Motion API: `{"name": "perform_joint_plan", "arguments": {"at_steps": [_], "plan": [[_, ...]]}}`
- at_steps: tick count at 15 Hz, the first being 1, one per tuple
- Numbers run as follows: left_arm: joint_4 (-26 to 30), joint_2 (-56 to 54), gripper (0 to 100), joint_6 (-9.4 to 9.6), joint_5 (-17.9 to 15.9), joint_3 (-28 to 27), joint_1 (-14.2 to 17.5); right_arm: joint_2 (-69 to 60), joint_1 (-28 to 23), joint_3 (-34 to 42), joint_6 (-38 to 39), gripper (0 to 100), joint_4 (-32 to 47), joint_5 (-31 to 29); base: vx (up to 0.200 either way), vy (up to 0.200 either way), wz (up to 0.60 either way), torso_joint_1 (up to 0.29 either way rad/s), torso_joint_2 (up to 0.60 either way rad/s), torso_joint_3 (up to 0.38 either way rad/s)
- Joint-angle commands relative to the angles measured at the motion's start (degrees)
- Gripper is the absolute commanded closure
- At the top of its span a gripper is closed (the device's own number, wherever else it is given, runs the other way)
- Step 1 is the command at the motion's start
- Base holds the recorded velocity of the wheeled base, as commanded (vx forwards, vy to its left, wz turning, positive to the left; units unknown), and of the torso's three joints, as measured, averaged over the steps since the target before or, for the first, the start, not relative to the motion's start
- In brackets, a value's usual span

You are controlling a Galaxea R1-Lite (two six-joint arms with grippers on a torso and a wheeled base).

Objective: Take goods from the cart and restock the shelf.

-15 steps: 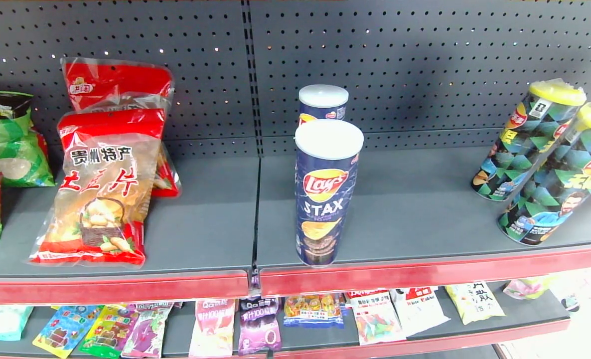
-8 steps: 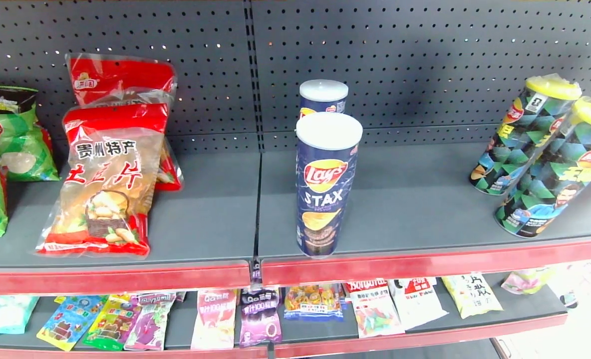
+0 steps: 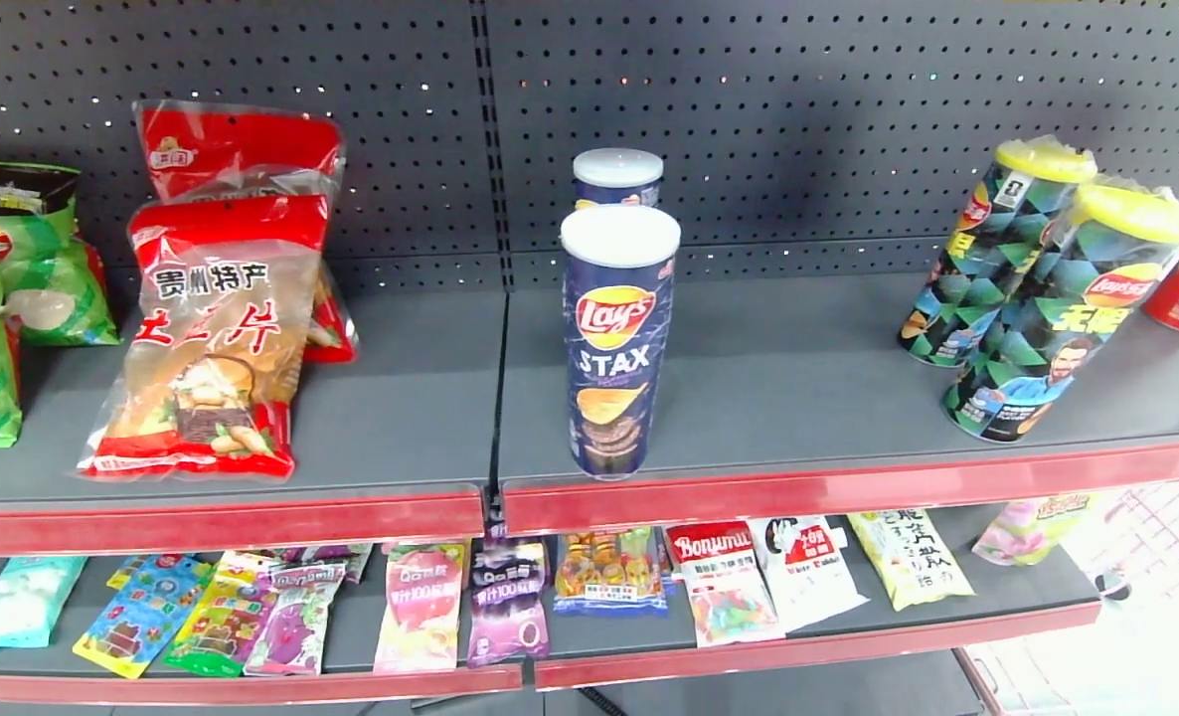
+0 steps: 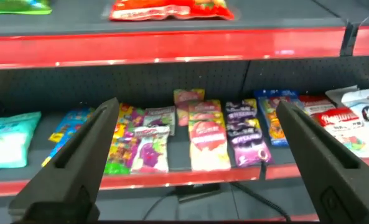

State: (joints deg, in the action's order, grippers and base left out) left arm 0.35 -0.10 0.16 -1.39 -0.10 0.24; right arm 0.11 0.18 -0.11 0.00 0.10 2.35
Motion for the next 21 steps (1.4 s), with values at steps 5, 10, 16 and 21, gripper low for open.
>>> {"name": "perform_joint_plan", "arguments": {"at_steps": [5, 10, 16, 21], "plan": [[-0.1, 0.1, 0, 0.02, 0.0, 0.0, 0.0, 0.0, 0.0, 0.1, -0.1, 0, 0.0, -0.9, 0.0, -0.2, 0.0, 0.006, 0.0, 0.002], [0.0, 0.1, 0, 0.02, 0.0, 0.0, 0.0, 0.0, 0.0, 0.1, -0.1, 0, 0.0, -1.6, 0.0, -0.2, 0.0, 0.005, 0.0, 0.001], [-0.1, 0.1, 0, 0.19, 0.0, 0.0, 0.0, 0.0, 0.0, 0.1, -0.2, 0, 0.0, -1.9, 0.0, -0.2, 0.0, 0.002, 0.0, 0.002], [-0.1, 0.1, 0, 0.19, 0.0, 0.0, 0.0, 0.0, 0.0, 0.0, 0.0, 0, 0.0, -1.9, 0.0, -0.2, 0.0, 0.001, 0.0, 0.0]]}}
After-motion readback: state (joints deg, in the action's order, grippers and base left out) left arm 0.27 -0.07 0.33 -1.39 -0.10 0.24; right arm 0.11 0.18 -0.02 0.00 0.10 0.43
